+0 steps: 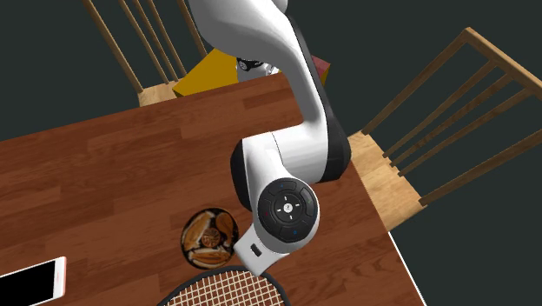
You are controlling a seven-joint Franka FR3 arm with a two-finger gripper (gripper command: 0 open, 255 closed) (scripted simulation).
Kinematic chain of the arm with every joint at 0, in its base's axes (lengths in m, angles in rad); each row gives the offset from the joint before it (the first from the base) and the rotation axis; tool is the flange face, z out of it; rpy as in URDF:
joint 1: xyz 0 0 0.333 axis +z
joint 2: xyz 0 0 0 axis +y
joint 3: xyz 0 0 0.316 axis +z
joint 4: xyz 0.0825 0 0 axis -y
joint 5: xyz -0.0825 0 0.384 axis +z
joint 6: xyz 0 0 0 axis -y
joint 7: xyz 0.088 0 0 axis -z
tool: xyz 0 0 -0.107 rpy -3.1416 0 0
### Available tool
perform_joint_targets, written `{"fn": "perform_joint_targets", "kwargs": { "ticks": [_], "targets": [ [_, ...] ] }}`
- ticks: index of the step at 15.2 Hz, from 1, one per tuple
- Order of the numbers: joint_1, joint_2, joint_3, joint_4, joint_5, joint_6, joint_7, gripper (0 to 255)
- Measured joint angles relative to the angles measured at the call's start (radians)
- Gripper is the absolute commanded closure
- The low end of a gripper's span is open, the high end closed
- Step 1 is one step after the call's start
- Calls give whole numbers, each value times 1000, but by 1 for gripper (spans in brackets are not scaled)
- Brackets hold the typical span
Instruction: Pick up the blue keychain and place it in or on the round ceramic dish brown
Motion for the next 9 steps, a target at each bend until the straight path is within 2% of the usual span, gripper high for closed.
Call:
{"fn": "perform_joint_targets", "kwargs": {
  "ticks": [9],
  "targets": [
    [-1,-19,8,35,14,-68,-9,255]
  ]
}}
